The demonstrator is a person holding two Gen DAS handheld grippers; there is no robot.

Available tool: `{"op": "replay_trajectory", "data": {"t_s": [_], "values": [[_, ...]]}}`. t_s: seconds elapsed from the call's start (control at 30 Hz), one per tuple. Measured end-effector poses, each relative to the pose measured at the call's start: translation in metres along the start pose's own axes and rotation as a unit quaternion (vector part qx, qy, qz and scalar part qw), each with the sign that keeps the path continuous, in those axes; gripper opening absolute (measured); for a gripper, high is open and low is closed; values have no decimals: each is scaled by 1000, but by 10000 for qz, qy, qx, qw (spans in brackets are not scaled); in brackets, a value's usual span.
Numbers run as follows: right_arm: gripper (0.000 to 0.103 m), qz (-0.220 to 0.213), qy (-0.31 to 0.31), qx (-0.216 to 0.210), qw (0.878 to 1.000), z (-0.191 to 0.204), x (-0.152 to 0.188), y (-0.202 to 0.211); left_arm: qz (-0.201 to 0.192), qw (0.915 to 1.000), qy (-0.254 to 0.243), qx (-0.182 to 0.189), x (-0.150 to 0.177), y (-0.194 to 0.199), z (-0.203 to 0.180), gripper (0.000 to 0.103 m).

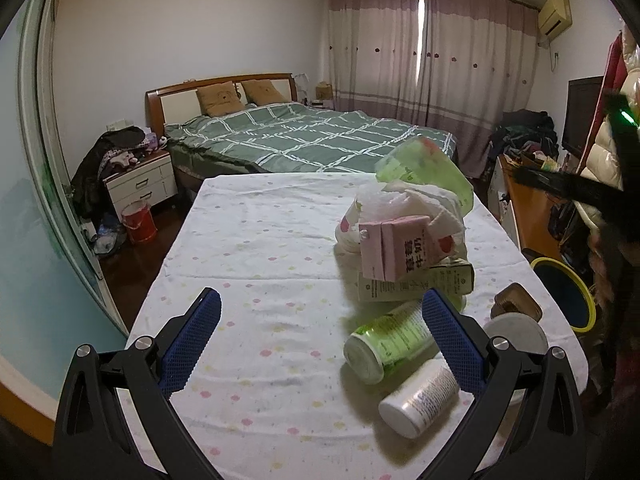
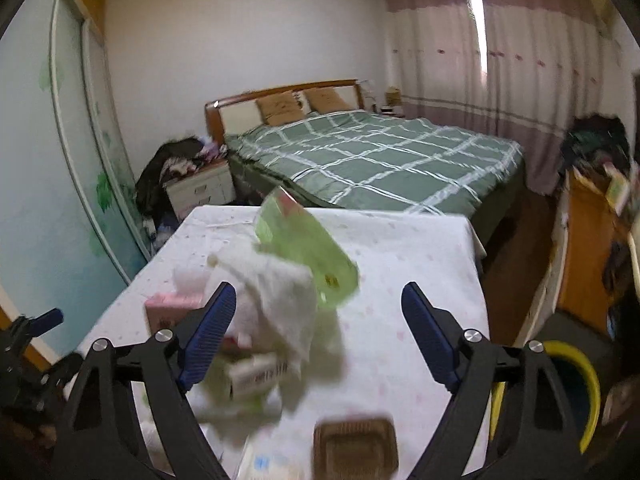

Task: Collect trash
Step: 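Grasp the green plastic bag with the right tool and lift it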

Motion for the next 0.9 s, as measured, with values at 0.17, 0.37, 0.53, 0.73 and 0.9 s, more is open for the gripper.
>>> {"op": "replay_trajectory", "data": {"t_s": [0.17, 0.37, 0.53, 0.73, 0.9], "values": [[81, 311, 466, -224, 9982, 10, -25, -70, 148, 9998, 104, 63, -3, -20, -1, 99], [81, 653, 505, -491, 9954, 16, -32, -121, 235, 9997, 8, 92, -4, -39, -3, 99], [46, 775, 667, -550, 9932, 24, -32, -134, 336, 9993, 55, 170, -1, -52, -3, 99], [11, 514, 567, -484, 9959, 15, -37, -117, 365, 9990, 94, 249, 2, -57, -9, 99], [10, 108, 398, -407, 9983, -2, -51, -81, 354, 9986, 174, 340, 1, -49, -15, 99]]}}
Point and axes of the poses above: each gripper's, at about its wrist camera, not at the fingertips, and y roughly against the way its jaws point, z to its left, x to its underside, the point moved 3 cm from there along -y, roughly the way its jaws point, and after that the axes turned 9 degrees about -z, right-handed, at the moved point
